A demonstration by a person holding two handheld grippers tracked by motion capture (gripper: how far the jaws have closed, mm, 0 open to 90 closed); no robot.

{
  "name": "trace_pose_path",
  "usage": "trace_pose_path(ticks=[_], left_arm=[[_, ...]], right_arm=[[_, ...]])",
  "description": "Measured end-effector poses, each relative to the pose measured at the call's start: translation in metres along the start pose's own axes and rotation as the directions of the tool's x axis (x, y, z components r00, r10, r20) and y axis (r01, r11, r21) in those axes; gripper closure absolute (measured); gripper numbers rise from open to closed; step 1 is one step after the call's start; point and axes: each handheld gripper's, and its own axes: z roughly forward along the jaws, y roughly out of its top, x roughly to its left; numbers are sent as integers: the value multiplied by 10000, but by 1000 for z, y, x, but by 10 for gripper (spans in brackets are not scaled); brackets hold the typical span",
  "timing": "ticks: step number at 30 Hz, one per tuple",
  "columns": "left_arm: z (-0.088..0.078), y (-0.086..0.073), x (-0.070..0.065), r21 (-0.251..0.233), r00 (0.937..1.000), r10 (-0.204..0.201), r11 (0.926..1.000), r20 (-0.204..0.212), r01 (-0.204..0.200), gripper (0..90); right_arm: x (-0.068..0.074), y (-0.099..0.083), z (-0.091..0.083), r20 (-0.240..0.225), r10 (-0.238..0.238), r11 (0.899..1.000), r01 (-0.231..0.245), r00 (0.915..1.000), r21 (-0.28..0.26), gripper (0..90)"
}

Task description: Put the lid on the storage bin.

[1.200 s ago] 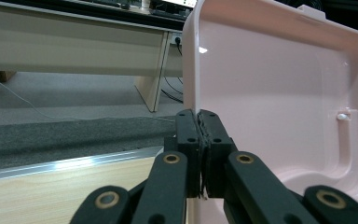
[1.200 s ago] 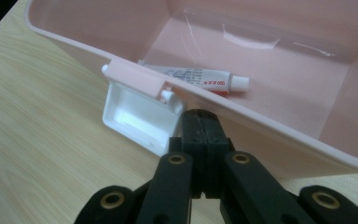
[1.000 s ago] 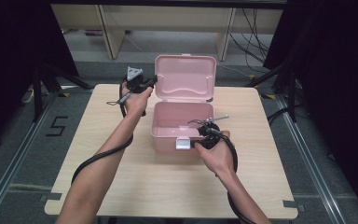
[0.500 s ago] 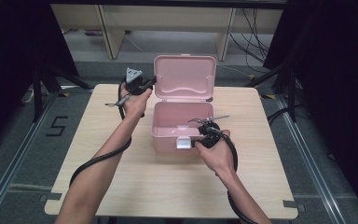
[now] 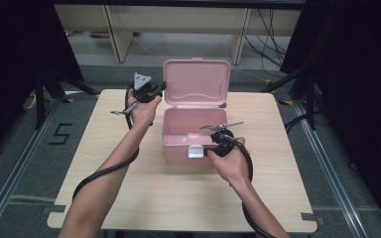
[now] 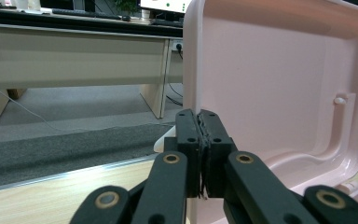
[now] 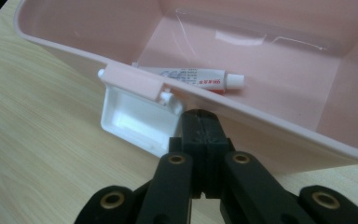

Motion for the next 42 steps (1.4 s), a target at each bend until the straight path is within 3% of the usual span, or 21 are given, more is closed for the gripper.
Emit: trace_pose_path(ticks=[2,3,16,18,19,42], left_arm=[[-2,0,-1,-11,10000,48,10000,-15,-48,879],[-2,0,-1,-29,10000,66,10000,-21,-66,879],[-10,-3,-5,-237,9988,464,9986,-147,-467,879],[-11,-4,-6,-275,9987,471,9985,-202,-477,879],[-12,-4,-6,-303,9983,537,9981,-212,-544,879],[-28,-12,-16,-599,9925,1179,9910,-327,-1197,879]], right_arm=[[-2,0,1,10,-217,9997,217,9998,-69,900],[-1,0,1,5,43,10000,-43,10000,0,900],[0,2,1,34,60,9999,-60,10000,-82,900],[-2,1,2,253,-55,10000,56,9997,-26,900],[-1,1,1,62,50,10000,-49,10000,-24,900],[0,2,0,113,143,9999,-143,9998,-20,900]])
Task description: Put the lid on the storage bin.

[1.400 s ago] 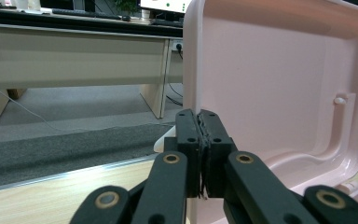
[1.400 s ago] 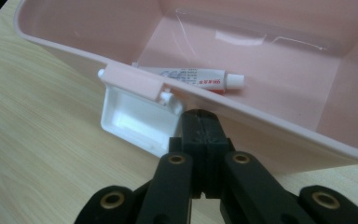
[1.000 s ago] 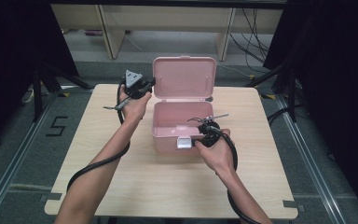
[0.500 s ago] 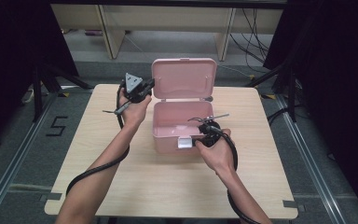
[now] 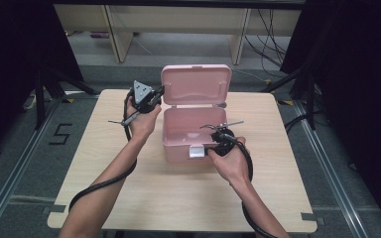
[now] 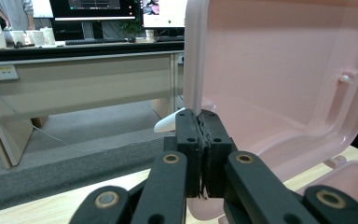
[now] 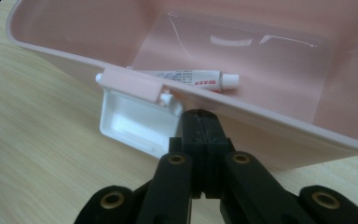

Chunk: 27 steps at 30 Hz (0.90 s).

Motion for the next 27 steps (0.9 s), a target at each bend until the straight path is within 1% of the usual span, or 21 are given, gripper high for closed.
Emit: trace_pose_path(ticks=[1,5,6,8,9,10,11,13,14,15,17,19,20,22,24,27], left_arm=[[-1,0,0,-6,10000,18,10000,32,-18,879],[-3,-2,0,-81,9999,139,9999,68,-139,878],[-4,-2,-1,-90,9999,131,9999,78,-130,878],[-5,-3,-1,-95,9997,246,9997,71,-246,878],[-6,-3,-1,-129,9997,210,9997,89,-209,878],[-7,-3,-2,-112,9997,236,9997,87,-235,878],[-7,-3,-2,-120,9995,284,9995,101,-282,877],[-9,-4,-2,-156,9995,295,9994,107,-293,877],[-10,-5,-3,-141,9994,326,9994,123,-324,877],[-11,-5,-3,-144,9993,341,9993,131,-339,877],[-13,-6,-3,-177,9992,352,9992,162,-349,877],[-14,-7,-5,-180,9994,291,9994,200,-287,877],[-15,-8,-4,-189,9992,338,9993,190,-334,877],[-16,-8,-4,-154,9995,265,9995,184,-262,877],[-16,-9,-4,-174,9995,278,9995,178,-275,878],[-17,-9,-5,-194,9994,316,9993,158,-313,878]], right_arm=[[-1,0,0,26,-73,10000,73,10000,-19,900],[0,1,0,42,-20,10000,20,10000,-14,900],[-1,1,0,115,-128,9999,129,9999,-61,900],[0,1,0,123,-1,10000,1,9999,7,900],[1,1,0,126,103,9999,-103,9999,34,900],[1,1,0,136,91,10000,-92,9999,31,900],[0,1,0,115,-46,10000,46,9999,-18,900],[0,1,0,117,-58,10000,58,9999,-36,900],[2,2,0,132,119,9999,-119,9998,38,900],[2,2,-1,161,134,9999,-134,9998,29,900],[1,2,0,41,-86,9999,86,10000,-76,900],[1,2,0,76,-135,9999,135,9999,-84,900],[2,3,0,87,-30,10000,31,10000,-38,900],[3,3,0,65,22,10000,-22,10000,-25,900],[3,3,0,26,95,10000,-95,10000,-23,900],[3,3,0,35,89,10000,-89,10000,-21,900]])
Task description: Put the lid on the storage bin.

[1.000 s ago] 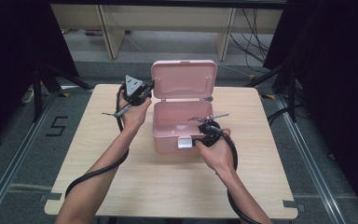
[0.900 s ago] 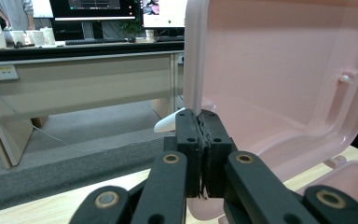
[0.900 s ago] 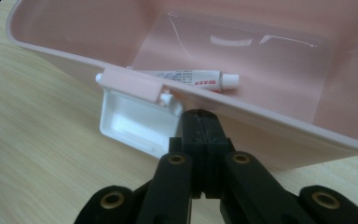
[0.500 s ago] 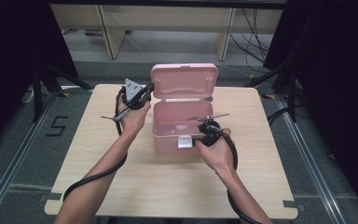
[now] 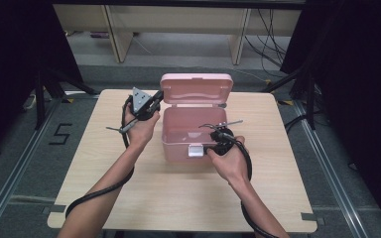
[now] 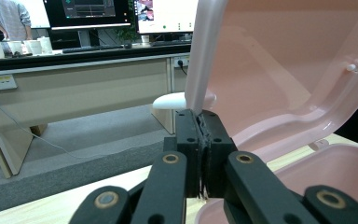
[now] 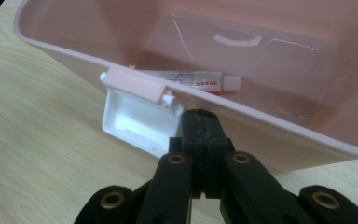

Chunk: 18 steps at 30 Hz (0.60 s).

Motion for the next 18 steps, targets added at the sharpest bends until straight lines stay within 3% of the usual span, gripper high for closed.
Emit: trace_pose_path(ticks=[3,5,11,18], left_arm=[[-2,-1,-2,-7,10000,44,10000,-31,-44,879],[-3,-2,-3,-26,10000,46,10000,-57,-47,879],[-8,-4,-5,-8,10000,66,10000,-69,-67,879],[-11,-6,-6,-9,10000,55,10000,-72,-55,879]], right_arm=[[-2,0,1,-22,-256,9996,256,9997,-125,900],[0,0,1,49,58,10000,-58,10000,-11,900],[-2,-1,1,-48,-236,9996,236,9997,-144,900],[-1,-1,1,-9,-114,9999,114,9999,-114,900]])
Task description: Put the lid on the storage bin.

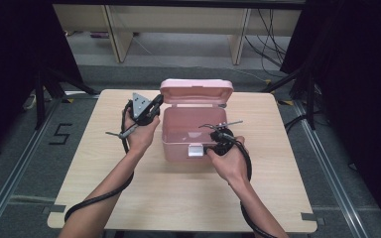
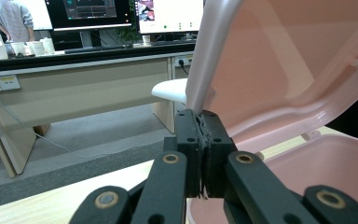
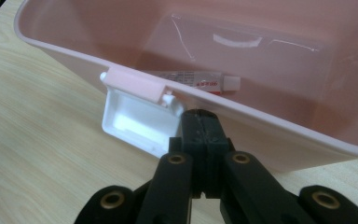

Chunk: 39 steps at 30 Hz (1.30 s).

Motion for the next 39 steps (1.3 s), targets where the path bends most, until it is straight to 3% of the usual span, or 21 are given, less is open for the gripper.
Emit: trace_pose_path(ticks=[4,10,23,28,32,33,39], left_arm=[[-2,-1,-1,14,10000,-1,10000,6,1,879],[-5,-3,-2,13,10000,8,10000,10,-8,878],[-11,-8,-4,85,10000,13,10000,63,-14,879],[-12,-9,-5,126,9999,-32,9999,101,31,879],[-13,-11,-5,177,9999,-70,9998,104,68,879],[-14,-11,-5,212,9999,-72,9998,117,70,879],[-15,-13,-5,270,9998,-86,9996,162,81,879]], right_arm=[[-2,-1,0,-33,-216,9997,216,9998,-92,900],[0,-1,0,-46,-49,10000,49,10000,-70,900],[-2,-1,0,-17,-238,9996,237,9997,-137,900],[1,-1,-1,-82,18,10000,-19,10000,-64,900],[2,0,-1,-71,52,9999,-53,10000,-139,900],[0,0,-1,82,-203,9997,204,9998,-108,900],[3,0,-1,25,38,9999,-37,10000,-105,900]])
